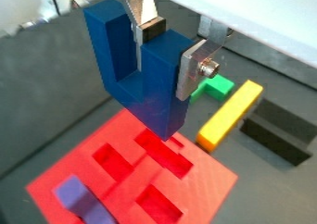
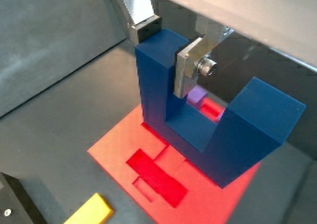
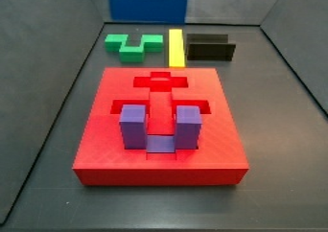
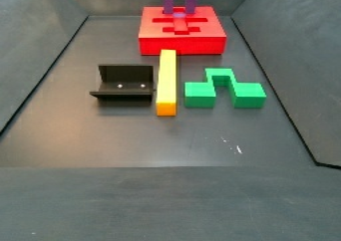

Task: Pick up the blue object. Move up. Move to above the board. Insert the blue object.
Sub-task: Insert the blue object.

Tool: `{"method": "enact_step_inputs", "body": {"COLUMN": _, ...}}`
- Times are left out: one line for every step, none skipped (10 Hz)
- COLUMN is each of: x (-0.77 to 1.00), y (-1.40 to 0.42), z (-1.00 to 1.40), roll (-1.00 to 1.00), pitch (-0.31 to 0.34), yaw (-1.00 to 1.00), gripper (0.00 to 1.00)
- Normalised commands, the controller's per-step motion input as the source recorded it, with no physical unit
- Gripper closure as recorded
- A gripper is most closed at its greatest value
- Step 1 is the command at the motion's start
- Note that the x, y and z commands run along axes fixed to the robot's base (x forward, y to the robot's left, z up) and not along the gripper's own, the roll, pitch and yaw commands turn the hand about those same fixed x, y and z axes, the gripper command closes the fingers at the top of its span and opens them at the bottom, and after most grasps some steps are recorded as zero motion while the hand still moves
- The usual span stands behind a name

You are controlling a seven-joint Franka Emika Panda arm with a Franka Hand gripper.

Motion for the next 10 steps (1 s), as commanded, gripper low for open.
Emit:
{"method": "enact_step_inputs", "body": {"x": 0.78, "y": 0.13, "z": -0.81, "roll": 0.19, "pitch": 0.0, "yaw": 0.01, "gripper": 1.0}}
{"method": "enact_step_inputs", "body": {"x": 0.75, "y": 0.14, "z": -0.86, "roll": 0.16, "pitch": 0.0, "yaw": 0.03, "gripper": 1.0}}
{"method": "enact_step_inputs", "body": {"x": 0.64, "y": 0.13, "z": -0.88, "roll": 0.13, "pitch": -0.019, "yaw": 0.02, "gripper": 1.0}}
{"method": "enact_step_inputs", "body": {"x": 0.58, "y": 0.11, "z": -0.78, "roll": 0.04, "pitch": -0.04, "yaw": 0.0, "gripper": 1.0}}
{"method": "enact_step_inputs", "body": {"x": 0.55, "y": 0.09, "z": -0.68, "roll": 0.0, "pitch": -0.047, "yaw": 0.0, "gripper": 1.0}}
{"method": "enact_step_inputs", "body": {"x": 0.38, "y": 0.13, "z": -0.52, "roll": -0.11, "pitch": -0.089, "yaw": 0.0, "gripper": 1.0}}
{"method": "enact_step_inputs", "body": {"x": 0.01, "y": 0.14, "z": -0.39, "roll": -0.23, "pitch": -0.19, "yaw": 0.03, "gripper": 1.0}}
{"method": "enact_step_inputs", "body": {"x": -0.02, "y": 0.09, "z": -0.21, "roll": -0.22, "pitch": -0.14, "yaw": 0.16, "gripper": 1.0}}
{"method": "enact_step_inputs", "body": {"x": -0.11, "y": 0.06, "z": -0.18, "roll": -0.15, "pitch": -0.131, "yaw": 0.17, "gripper": 1.0}}
{"method": "enact_step_inputs", "body": {"x": -0.19, "y": 0.01, "z": -0.28, "roll": -0.1, "pitch": -0.144, "yaw": 0.17, "gripper": 1.0}}
